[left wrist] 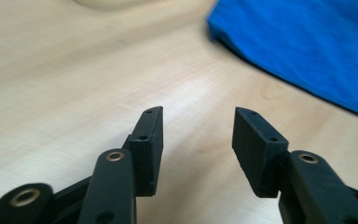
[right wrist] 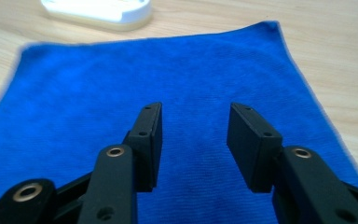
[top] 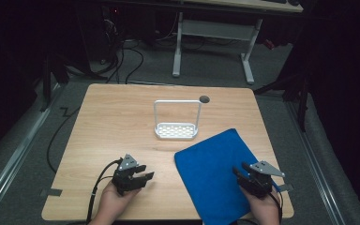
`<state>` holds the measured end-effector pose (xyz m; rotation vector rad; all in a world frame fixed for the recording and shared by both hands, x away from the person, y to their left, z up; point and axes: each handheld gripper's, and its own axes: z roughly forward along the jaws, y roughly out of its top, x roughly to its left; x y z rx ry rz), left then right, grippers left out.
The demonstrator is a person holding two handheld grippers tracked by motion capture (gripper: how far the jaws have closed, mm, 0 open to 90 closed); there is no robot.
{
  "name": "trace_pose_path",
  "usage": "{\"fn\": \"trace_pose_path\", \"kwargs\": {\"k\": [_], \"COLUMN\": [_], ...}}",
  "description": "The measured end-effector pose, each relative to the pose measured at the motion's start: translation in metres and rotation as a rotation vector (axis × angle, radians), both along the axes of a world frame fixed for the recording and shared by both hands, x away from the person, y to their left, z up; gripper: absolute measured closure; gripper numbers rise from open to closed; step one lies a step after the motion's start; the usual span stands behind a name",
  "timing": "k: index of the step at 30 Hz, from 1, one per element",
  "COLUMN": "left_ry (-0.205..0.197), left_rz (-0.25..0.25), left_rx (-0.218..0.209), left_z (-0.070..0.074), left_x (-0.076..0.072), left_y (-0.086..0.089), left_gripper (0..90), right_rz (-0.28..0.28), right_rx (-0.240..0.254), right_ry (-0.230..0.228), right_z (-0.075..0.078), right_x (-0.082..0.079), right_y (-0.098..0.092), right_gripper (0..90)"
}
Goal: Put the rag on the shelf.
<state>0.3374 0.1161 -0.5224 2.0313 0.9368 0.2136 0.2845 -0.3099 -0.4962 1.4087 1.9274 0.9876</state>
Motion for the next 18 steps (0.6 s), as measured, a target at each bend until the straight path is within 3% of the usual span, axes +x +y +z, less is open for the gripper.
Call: {"fn": "trace_pose_path", "kwargs": {"k": [1,3,4,6,8,11,14,18], "left_ry": [-0.015,0.027,0.029,0.004,-0.018,-0.012,-0.020,-0.005], "left_rz": [0.015,0.019,0.013,-0.005,-0.018,-0.010,-0.029,-0.063], "left_rx": [-0.002,-0.033,-0.040,0.005,0.022,-0.002,0.013,-0.017], "left_z": [-0.001,-0.005,-0.007,-0.007,-0.006,-0.005,-0.004,-0.003], "left_x": [0.003,0.009,0.010,0.009,0.007,0.006,0.003,0.000], "left_y": [0.003,0.002,0.000,-0.008,-0.010,-0.010,-0.014,-0.027], "left_gripper": [54.0,54.2,54.2,54.2,53.9,53.9,54.1,57.1], "right_rz": [0.000,0.001,0.008,0.015,0.028,0.021,0.012,0.008], "right_rx": [0.000,0.017,0.031,0.019,0.007,0.013,0.015,0.010], "right_ry": [0.000,-0.002,0.013,0.023,0.005,-0.001,-0.013,-0.019], "right_z": [0.000,-0.004,-0.006,-0.009,-0.007,-0.006,-0.005,-0.004], "right_x": [0.000,0.004,0.007,0.011,0.011,0.012,0.012,0.012], "right_y": [0.000,0.000,0.000,0.001,-0.001,-0.005,-0.009,-0.012], "right_gripper": [57.9,58.4,58.2,57.0,57.3,57.2,57.2,57.7]}}
